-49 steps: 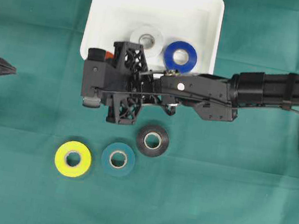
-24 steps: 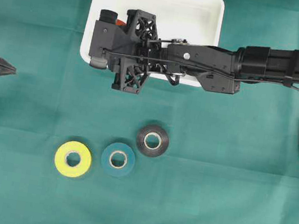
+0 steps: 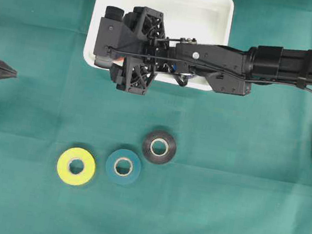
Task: Put the tape into the white case with the right arm.
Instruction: 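Lift the red roll and place it in the tray's left side, then open the right gripper and retract it to the right edge, then move the right gripper over the black tape roll and lower, then close the right gripper on the black roll's core, then lift the black roll into the tray's upper right and release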
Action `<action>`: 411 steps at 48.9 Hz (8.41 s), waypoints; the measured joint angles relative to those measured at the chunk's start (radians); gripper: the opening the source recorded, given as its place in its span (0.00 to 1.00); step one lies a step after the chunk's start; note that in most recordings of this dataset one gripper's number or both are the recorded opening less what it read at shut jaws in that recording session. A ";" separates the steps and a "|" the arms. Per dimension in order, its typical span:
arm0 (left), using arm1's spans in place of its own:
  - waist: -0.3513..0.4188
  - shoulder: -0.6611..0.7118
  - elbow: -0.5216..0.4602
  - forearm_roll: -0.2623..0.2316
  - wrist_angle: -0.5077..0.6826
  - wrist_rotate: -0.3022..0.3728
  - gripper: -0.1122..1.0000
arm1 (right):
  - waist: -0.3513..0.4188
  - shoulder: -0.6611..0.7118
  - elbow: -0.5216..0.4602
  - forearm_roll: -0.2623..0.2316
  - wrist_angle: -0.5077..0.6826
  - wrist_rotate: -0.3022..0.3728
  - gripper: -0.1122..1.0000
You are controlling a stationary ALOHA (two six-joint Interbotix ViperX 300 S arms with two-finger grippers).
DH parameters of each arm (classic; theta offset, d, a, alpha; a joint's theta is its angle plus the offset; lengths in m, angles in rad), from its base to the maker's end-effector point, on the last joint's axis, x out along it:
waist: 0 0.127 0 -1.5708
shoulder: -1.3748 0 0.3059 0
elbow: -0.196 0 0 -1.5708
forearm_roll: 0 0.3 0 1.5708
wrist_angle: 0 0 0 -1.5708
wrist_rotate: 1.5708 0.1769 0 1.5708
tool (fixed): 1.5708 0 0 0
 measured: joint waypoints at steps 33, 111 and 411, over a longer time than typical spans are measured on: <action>-0.002 0.000 0.000 0.000 0.000 0.000 0.11 | 0.005 -0.221 0.272 0.000 0.021 0.002 0.72; -0.002 0.000 0.002 0.000 0.000 0.000 0.11 | 0.005 -1.071 1.210 0.003 -0.379 0.054 0.72; 0.000 0.000 0.003 0.002 0.000 0.000 0.11 | 0.137 -0.350 0.512 -0.055 -0.242 0.083 0.12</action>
